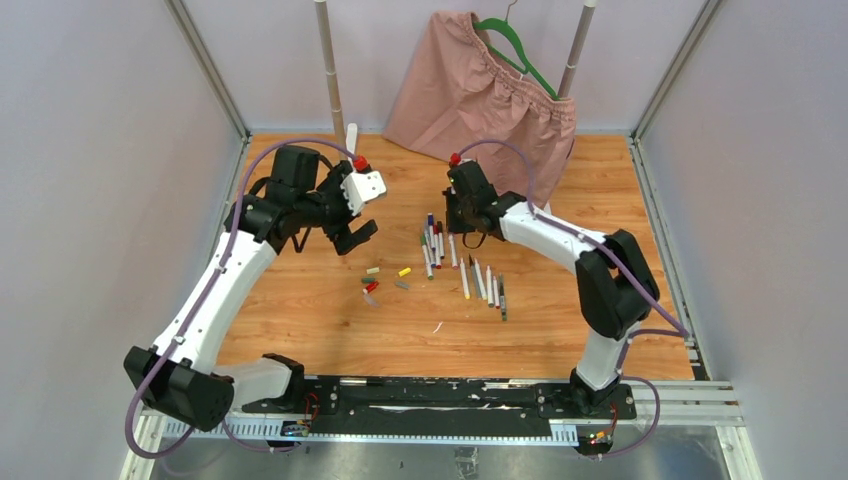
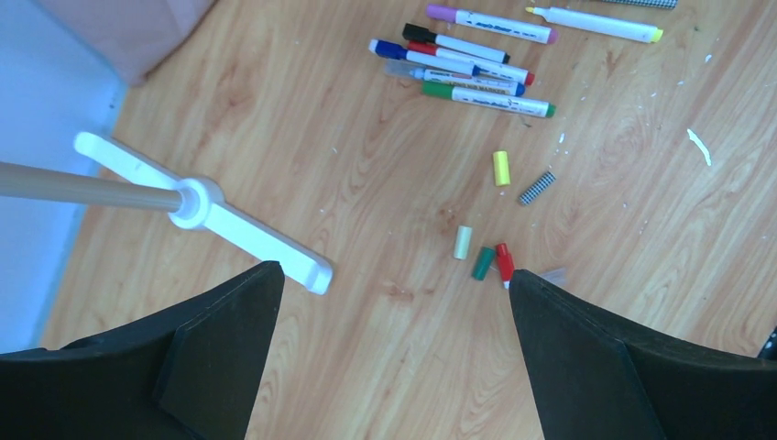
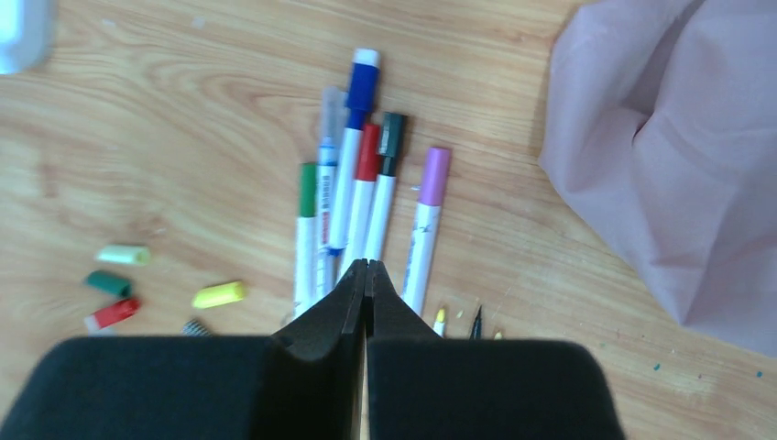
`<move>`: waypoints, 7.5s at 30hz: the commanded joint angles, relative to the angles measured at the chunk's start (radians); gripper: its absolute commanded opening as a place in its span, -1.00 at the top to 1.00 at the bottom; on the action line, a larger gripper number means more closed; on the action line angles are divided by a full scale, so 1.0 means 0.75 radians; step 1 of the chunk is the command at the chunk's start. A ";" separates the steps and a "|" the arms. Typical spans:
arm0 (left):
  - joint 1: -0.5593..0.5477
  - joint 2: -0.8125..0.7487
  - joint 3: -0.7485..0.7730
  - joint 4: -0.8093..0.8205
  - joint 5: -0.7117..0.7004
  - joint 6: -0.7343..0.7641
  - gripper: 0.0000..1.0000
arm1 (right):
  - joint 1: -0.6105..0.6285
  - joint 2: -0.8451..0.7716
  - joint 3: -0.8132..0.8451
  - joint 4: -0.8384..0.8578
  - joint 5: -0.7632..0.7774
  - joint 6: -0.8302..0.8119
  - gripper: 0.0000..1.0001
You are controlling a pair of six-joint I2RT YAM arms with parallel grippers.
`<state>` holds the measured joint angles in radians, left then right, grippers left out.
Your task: Open the pen caps
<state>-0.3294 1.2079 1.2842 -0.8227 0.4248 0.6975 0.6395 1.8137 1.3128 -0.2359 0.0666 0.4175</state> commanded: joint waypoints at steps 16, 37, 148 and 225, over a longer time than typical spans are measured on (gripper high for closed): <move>0.008 -0.119 -0.020 -0.014 0.084 0.087 -1.00 | 0.033 0.122 0.050 -0.132 0.105 -0.024 0.42; 0.008 -0.102 0.007 -0.012 0.117 0.104 -1.00 | 0.064 0.285 0.099 -0.154 0.172 -0.023 0.73; -0.123 0.120 -0.223 0.073 -0.256 0.738 1.00 | 0.131 -0.575 -0.477 -0.145 -0.102 0.102 1.00; -0.081 0.167 -0.233 0.127 -0.043 -0.219 0.08 | 0.169 -0.211 -0.386 0.203 0.176 0.175 0.32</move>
<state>-0.4164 1.3670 1.0683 -0.6544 0.3809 0.5560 0.7887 1.6047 0.9337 -0.0540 0.2703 0.5728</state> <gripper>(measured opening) 0.454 0.306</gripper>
